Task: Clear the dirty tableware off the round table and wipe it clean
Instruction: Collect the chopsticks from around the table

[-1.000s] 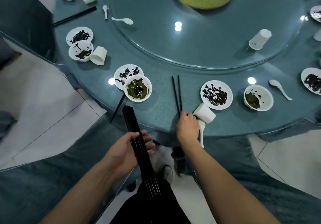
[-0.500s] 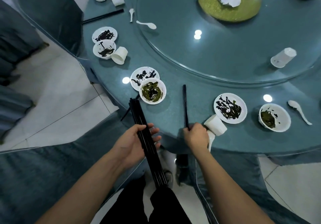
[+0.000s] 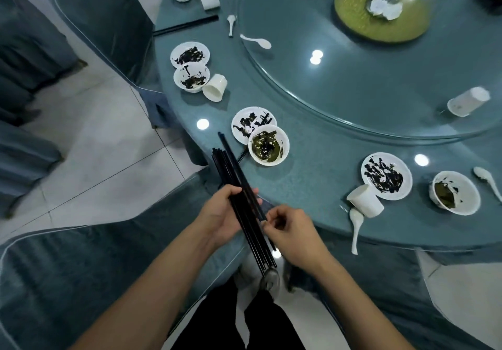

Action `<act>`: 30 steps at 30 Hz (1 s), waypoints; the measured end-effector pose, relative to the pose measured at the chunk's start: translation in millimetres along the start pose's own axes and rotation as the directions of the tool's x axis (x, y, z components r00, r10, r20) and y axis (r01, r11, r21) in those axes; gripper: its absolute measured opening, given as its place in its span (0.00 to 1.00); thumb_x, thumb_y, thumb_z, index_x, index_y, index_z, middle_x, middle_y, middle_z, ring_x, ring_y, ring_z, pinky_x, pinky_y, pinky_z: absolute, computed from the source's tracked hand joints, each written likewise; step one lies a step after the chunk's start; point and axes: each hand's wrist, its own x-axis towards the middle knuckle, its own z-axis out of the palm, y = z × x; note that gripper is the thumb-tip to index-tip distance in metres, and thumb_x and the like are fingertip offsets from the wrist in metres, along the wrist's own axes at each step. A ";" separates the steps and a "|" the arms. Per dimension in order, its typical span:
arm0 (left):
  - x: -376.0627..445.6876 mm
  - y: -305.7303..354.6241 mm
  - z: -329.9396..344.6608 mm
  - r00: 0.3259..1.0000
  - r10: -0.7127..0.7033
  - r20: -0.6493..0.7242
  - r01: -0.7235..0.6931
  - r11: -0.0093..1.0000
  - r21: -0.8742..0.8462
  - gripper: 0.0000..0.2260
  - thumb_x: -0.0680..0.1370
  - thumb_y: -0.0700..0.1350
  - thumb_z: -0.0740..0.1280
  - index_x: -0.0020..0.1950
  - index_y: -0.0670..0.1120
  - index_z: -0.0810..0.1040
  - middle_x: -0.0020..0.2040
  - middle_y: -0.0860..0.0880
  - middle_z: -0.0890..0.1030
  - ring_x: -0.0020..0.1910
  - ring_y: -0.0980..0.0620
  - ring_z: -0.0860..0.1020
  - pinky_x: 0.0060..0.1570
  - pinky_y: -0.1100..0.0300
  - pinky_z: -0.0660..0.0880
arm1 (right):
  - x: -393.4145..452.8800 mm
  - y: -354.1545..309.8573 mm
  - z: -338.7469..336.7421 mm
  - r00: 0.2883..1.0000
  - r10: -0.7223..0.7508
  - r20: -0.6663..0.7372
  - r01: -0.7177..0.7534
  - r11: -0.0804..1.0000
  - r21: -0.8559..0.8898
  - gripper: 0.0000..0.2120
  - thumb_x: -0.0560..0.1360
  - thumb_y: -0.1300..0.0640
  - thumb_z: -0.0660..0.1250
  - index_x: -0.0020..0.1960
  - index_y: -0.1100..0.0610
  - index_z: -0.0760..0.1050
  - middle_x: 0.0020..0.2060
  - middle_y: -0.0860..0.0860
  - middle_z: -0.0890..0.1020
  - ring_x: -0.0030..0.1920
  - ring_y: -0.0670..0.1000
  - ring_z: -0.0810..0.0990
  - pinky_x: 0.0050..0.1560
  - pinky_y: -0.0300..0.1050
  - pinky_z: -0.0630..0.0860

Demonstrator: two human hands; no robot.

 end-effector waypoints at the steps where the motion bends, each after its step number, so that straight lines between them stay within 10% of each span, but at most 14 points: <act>1: -0.7 4.6 -4.6 1.000 0.017 0.004 -0.017 1.000 -0.012 0.11 0.80 0.40 0.58 0.49 0.42 0.81 0.46 0.43 0.82 0.45 0.44 0.80 0.52 0.47 0.76 | -0.4 -7.0 4.2 1.000 -0.009 0.025 0.010 0.999 -0.040 0.06 0.72 0.54 0.71 0.38 0.54 0.76 0.27 0.45 0.78 0.29 0.42 0.74 0.34 0.36 0.69; 10: -1.9 39.1 -49.9 0.992 0.123 -0.004 -0.123 0.990 -0.069 0.09 0.81 0.35 0.60 0.53 0.44 0.78 0.44 0.47 0.81 0.41 0.47 0.81 0.52 0.49 0.77 | 18.4 -48.1 33.5 0.990 -0.074 0.120 0.102 0.964 -0.244 0.10 0.72 0.45 0.71 0.40 0.51 0.76 0.34 0.46 0.80 0.36 0.44 0.77 0.41 0.42 0.75; 30: 2.5 64.4 -119.6 0.991 0.030 -0.128 -0.042 0.995 -0.095 0.10 0.80 0.34 0.62 0.56 0.42 0.80 0.44 0.45 0.82 0.40 0.46 0.83 0.46 0.50 0.82 | 167.7 -50.7 114.1 0.932 0.163 -0.322 -0.334 0.729 -0.597 0.19 0.83 0.44 0.56 0.60 0.60 0.70 0.53 0.56 0.83 0.53 0.59 0.83 0.48 0.50 0.75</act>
